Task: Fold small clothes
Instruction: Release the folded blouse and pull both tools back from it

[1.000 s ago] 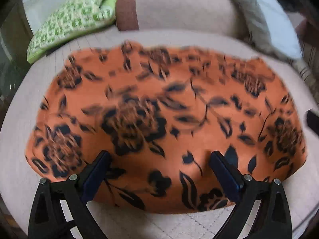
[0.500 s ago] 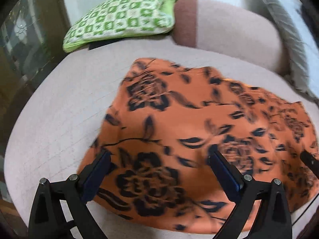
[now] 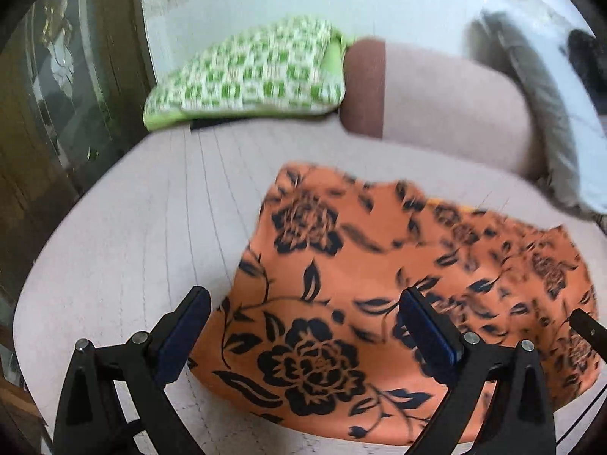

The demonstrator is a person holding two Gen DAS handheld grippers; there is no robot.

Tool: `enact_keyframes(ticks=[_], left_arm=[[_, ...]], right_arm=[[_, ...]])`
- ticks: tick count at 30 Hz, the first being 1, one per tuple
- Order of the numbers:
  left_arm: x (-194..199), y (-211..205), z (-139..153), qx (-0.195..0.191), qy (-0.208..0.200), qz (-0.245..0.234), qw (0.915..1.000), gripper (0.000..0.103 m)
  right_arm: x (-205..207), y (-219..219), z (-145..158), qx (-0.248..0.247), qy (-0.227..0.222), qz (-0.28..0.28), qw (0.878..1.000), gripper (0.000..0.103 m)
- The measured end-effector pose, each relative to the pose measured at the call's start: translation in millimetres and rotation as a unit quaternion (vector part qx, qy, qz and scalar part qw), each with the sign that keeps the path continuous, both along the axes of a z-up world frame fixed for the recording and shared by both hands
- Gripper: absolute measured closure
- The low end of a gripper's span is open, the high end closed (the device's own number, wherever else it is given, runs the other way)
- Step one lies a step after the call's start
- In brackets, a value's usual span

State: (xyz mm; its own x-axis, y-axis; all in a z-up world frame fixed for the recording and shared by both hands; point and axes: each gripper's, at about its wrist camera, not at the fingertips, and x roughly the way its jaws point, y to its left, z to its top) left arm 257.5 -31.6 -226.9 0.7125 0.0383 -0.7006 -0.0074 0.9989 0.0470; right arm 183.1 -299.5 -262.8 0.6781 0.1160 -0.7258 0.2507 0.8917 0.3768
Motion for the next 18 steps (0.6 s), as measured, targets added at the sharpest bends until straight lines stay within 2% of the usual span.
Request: enact_keyframes(ticks=[5, 13, 14, 16, 17, 18], left_arm=[[-18, -13, 21, -0.007, -0.034, -0.018, 0.9992, 0.003], [-35, -28, 28, -0.018, -0.04, -0.036, 0.9984, 0.003], [-37, -30, 28, -0.018, -0.04, -0.039, 0.9983, 0.003], [-41, -34, 27, -0.016, -0.039, -0.041, 0.9983, 0.003], [-43, -36, 27, -0.015, -0.038, -0.042, 0.9983, 0.003], [-45, -37, 26, -0.014, -0.038, -0.043, 0.9983, 0.003]], right_arm=[[-17, -1, 18, -0.026, -0.045, 0.001, 0.999, 0.089], [-51, -20, 35, -0.025, -0.098, -0.023, 0.995, 0.088], [-55, -22, 37, -0.03, -0.102, -0.026, 0.994, 0.081], [-63, -26, 40, -0.025, -0.112, -0.025, 0.993, 0.049], [-68, -29, 40, -0.017, -0.119, -0.027, 0.992, 0.025], [-73, -33, 41, -0.01, -0.13, -0.032, 0.991, 0.024]])
